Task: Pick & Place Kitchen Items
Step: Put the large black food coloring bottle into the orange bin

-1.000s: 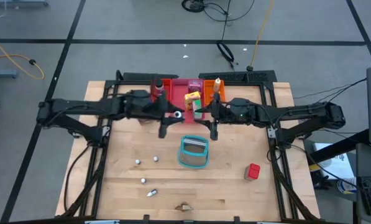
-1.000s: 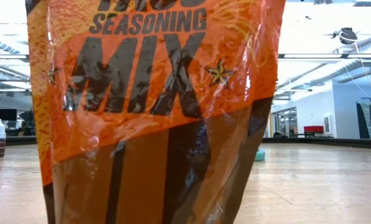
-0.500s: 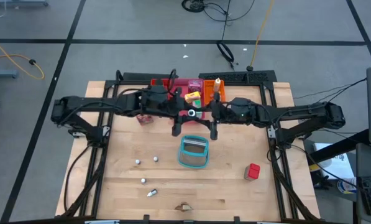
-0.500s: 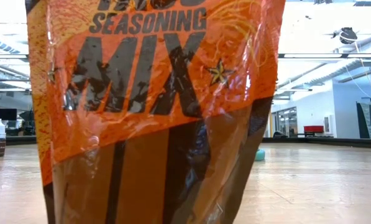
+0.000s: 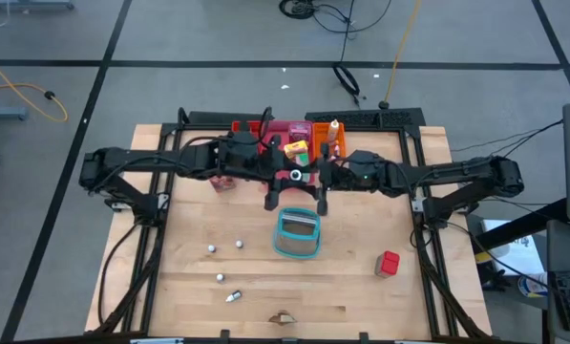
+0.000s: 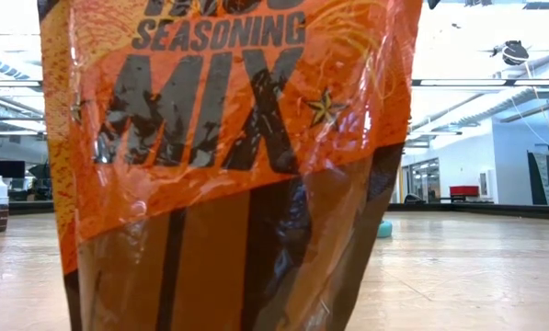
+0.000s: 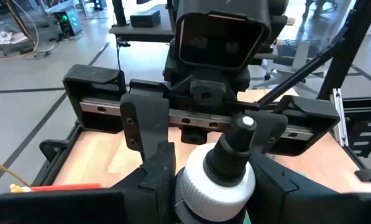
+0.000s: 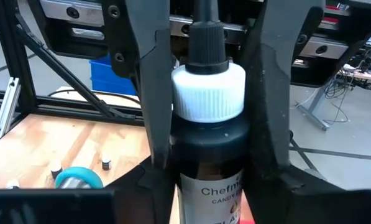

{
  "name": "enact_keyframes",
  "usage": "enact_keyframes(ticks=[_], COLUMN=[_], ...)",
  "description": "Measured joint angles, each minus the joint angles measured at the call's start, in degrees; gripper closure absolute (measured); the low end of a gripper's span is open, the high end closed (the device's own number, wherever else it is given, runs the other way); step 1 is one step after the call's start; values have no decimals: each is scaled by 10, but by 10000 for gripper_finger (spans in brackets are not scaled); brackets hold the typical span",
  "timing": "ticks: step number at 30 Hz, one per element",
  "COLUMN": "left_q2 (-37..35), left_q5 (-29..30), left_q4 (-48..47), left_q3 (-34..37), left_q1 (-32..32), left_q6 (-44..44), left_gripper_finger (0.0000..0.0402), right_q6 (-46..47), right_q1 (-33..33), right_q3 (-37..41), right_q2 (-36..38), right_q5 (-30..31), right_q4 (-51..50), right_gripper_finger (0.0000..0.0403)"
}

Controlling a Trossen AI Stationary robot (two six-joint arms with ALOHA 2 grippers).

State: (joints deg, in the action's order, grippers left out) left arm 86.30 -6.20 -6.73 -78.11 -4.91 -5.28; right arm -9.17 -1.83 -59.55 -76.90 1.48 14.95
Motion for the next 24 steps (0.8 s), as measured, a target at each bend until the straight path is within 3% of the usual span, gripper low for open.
enact_keyframes(ticks=[6,24], left_q2=[0,-37], left_q5=[-1,59], left_q4=[-6,-80], left_q3=[0,0], left_q1=[0,1], left_q6=[-7,-32], left_gripper_finger=[257,256], right_q6=[-3,-5], right_q1=[0,-21], right_q3=[0,-2], right_q2=[0,4], right_q5=[0,3], right_q4=[0,-29], right_gripper_finger=[307,313])
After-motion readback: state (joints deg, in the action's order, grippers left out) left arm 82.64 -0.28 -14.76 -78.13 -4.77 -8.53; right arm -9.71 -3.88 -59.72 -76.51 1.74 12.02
